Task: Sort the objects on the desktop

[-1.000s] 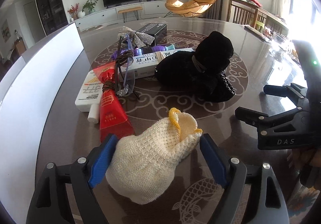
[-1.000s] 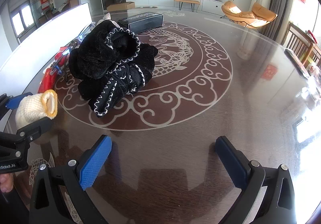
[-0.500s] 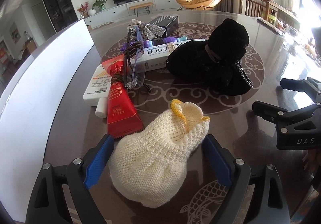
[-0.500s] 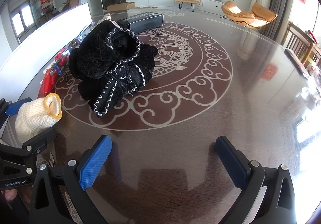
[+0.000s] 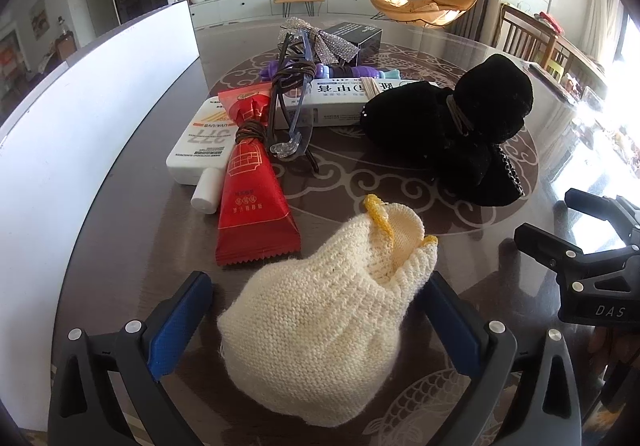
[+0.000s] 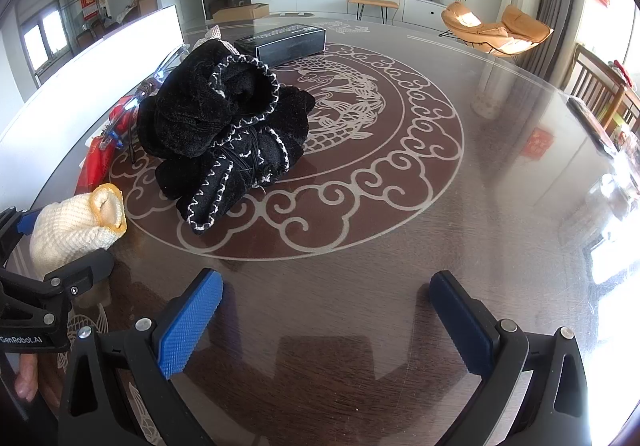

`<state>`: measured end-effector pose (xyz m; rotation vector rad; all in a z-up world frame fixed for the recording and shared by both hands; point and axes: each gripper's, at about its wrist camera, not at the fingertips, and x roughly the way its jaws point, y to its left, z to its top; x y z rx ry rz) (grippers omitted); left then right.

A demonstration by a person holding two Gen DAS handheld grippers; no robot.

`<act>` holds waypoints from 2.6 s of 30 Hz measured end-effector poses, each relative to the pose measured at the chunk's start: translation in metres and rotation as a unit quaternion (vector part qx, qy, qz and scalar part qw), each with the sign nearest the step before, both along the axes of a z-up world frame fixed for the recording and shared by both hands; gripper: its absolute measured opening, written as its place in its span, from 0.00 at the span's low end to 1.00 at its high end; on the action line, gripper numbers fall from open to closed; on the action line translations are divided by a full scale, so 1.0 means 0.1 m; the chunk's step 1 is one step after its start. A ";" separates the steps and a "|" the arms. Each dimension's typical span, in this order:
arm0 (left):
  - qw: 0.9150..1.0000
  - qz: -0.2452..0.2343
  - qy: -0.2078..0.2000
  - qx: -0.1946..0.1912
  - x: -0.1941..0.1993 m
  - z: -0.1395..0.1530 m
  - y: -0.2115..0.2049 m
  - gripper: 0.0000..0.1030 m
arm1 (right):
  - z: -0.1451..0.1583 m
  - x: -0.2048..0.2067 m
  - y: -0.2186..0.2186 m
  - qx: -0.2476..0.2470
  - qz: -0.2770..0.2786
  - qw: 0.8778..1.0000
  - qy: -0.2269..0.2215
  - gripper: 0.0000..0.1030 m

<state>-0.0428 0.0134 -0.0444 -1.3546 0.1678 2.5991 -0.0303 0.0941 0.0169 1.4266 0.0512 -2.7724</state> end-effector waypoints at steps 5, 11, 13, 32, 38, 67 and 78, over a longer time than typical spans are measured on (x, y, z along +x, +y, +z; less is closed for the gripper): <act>1.000 -0.010 0.012 0.003 0.06 0.07 0.01 0.51 | 0.00 0.00 0.02 -0.001 0.000 1.000 0.000 1.00; 0.995 0.044 0.027 0.082 0.10 0.23 -0.33 0.46 | 0.31 -0.15 -0.10 0.000 0.085 0.996 0.012 0.99; 0.992 0.064 0.020 0.105 0.09 0.22 -0.45 0.46 | 0.55 -0.24 -0.29 0.024 0.129 0.990 0.043 0.99; 0.974 0.070 0.066 0.204 0.42 0.73 -0.84 0.46 | 1.47 -0.66 -0.90 0.045 0.260 0.962 -0.070 0.38; 0.963 0.133 0.134 0.193 0.48 1.52 -1.73 0.46 | 1.91 -0.72 -1.67 -0.037 0.288 0.957 -0.005 0.38; 0.994 0.022 0.006 0.106 0.45 0.84 -0.62 0.95 | 0.88 -0.03 -1.09 0.008 0.172 0.982 0.079 0.89; 0.997 0.044 -0.055 0.031 0.16 0.13 -0.23 0.95 | 0.18 0.13 -0.27 0.049 0.106 0.993 0.005 0.89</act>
